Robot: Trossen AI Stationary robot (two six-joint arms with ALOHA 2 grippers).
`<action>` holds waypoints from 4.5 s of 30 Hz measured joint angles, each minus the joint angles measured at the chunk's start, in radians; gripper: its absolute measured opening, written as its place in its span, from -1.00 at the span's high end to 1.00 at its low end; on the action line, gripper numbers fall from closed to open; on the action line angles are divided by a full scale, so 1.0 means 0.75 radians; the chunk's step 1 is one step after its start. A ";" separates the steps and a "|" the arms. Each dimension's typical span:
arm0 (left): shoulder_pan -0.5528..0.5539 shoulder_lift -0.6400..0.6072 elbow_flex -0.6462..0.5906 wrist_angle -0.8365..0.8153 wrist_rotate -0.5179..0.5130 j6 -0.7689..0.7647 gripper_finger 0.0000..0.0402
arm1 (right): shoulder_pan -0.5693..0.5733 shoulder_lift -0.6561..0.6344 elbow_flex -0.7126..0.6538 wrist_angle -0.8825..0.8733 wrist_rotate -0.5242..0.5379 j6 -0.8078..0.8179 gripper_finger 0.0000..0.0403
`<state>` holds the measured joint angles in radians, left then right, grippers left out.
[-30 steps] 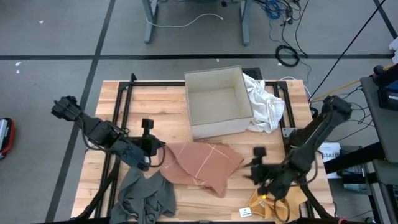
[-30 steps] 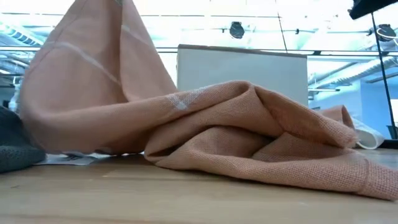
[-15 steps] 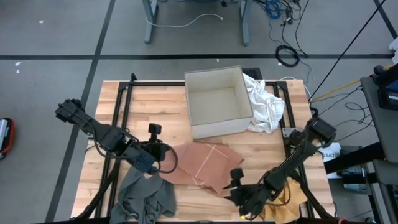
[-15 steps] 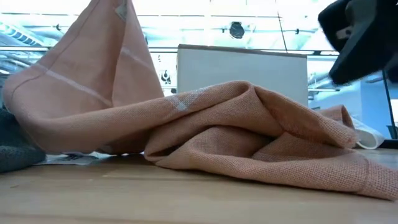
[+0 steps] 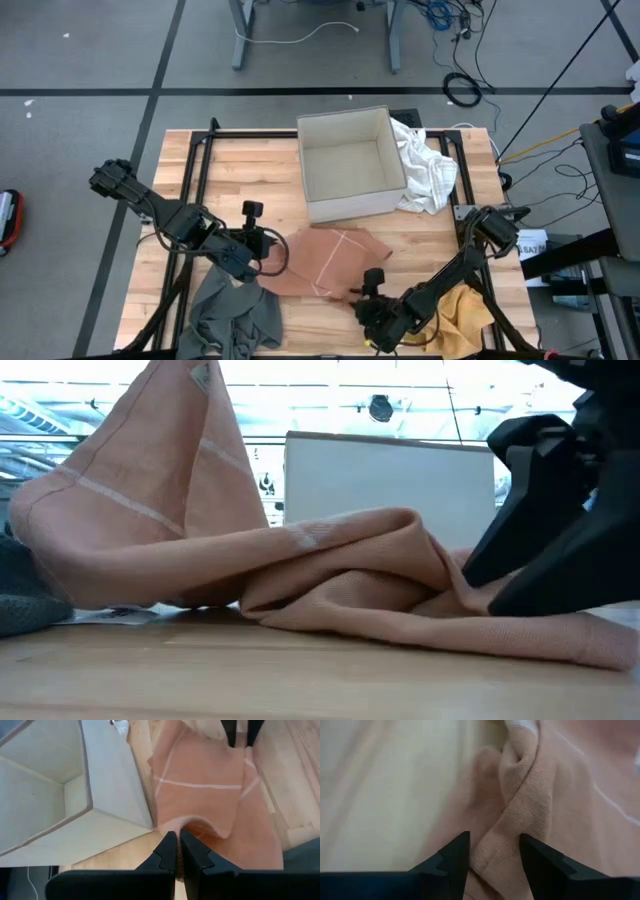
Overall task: Fold towel
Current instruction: Fold the brown towel
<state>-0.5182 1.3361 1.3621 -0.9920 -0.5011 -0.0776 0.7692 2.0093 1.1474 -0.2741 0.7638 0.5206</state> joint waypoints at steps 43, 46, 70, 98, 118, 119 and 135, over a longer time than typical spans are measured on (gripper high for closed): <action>-0.155 -0.041 -0.002 0.349 -0.045 0.295 0.95 | 0.216 -0.313 0.717 -1.415 0.339 0.209 1.00; -0.226 -0.076 -0.001 0.472 -0.065 0.401 0.95 | 0.265 -0.349 0.799 -1.413 0.387 0.113 1.00; -0.323 -0.114 -0.001 0.467 -0.559 0.549 0.95 | 0.332 -0.395 0.925 -1.731 0.322 0.174 1.00; 0.065 -0.115 -0.027 -0.034 -0.533 0.149 0.95 | 0.025 -0.568 0.926 -1.724 0.330 -0.023 1.00; 0.442 -0.115 -0.296 0.475 0.018 0.472 0.95 | -0.376 -0.568 0.926 -1.120 -0.470 -0.911 1.00; 0.461 -0.115 -0.302 0.483 0.039 0.479 0.95 | -0.402 -0.568 0.926 -1.112 -0.493 -0.939 1.00; 0.770 -0.115 -0.328 0.378 0.268 0.503 0.95 | -0.868 -0.618 0.865 -1.237 -0.734 -1.077 1.00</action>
<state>0.0592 1.2499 1.1164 -0.7084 -0.2998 0.2993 0.1184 1.5456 1.7961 -1.2017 0.2134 -0.2873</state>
